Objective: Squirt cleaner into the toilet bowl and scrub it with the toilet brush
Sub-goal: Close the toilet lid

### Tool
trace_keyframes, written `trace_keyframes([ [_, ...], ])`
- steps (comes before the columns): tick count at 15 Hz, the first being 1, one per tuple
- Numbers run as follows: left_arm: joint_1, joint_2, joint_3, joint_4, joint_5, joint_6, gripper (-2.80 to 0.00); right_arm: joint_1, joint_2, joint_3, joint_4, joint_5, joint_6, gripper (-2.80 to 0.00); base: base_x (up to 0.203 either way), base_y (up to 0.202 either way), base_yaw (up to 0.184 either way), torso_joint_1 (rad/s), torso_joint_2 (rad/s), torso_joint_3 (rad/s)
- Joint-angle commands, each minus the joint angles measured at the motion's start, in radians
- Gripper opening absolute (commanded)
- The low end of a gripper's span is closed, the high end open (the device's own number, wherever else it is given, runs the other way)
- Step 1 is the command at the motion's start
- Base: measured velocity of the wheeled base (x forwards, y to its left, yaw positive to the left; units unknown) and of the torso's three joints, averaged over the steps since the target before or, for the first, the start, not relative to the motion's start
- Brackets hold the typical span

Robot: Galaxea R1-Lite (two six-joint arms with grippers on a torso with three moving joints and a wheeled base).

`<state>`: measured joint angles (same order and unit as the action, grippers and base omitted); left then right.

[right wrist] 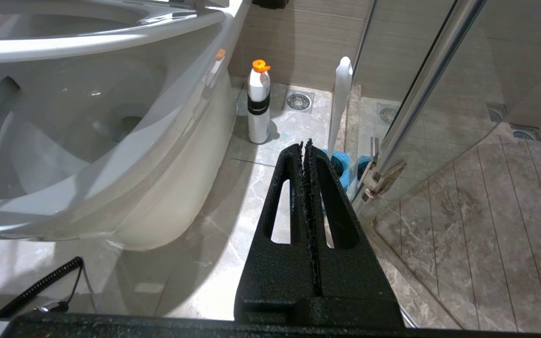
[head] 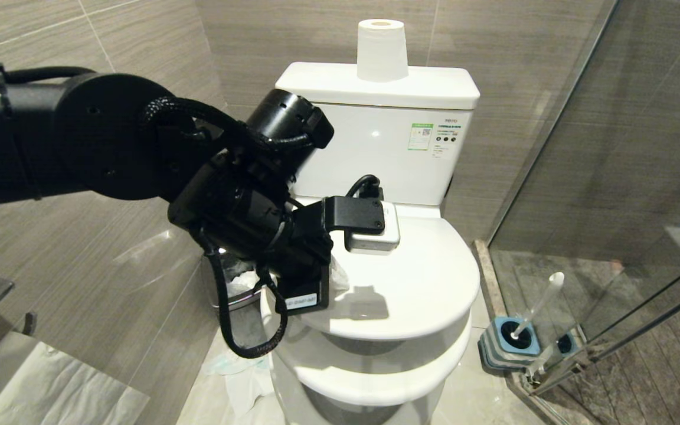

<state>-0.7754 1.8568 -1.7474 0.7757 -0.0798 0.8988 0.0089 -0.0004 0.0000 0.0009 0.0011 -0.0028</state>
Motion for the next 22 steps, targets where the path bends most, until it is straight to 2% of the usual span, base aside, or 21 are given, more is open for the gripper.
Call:
trace_keyframes([
  [1, -0.024, 0.005, 0.019, 0.009, -0.001, 0.003, -2.8, 0.0, 0.0, 0.002, -0.001, 0.0, 0.0, -2.8, 0.0, 0.0, 0.0, 0.0, 0.0, 0.0],
  [10, -0.085, 0.021, 0.107, 0.007, 0.003, 0.0, -2.8, 0.0, 0.0, 0.002, 0.001, 0.0, 0.0, -2.8, 0.0, 0.0, 0.0, 0.0, 0.0, 0.0],
  [18, -0.101, 0.034, 0.179, -0.002, 0.017, -0.015, -2.8, 0.0, 0.0, 0.002, 0.0, 0.0, 0.0, -2.8, 0.0, 0.0, 0.0, 0.0, 0.0, 0.0],
  [22, -0.101, 0.072, 0.183, -0.094, 0.017, -0.021, -2.8, 0.0, 0.0, 0.001, -0.001, 0.0, 0.0, -2.8, 0.0, 0.0, 0.0, 0.0, 0.0, 0.0],
])
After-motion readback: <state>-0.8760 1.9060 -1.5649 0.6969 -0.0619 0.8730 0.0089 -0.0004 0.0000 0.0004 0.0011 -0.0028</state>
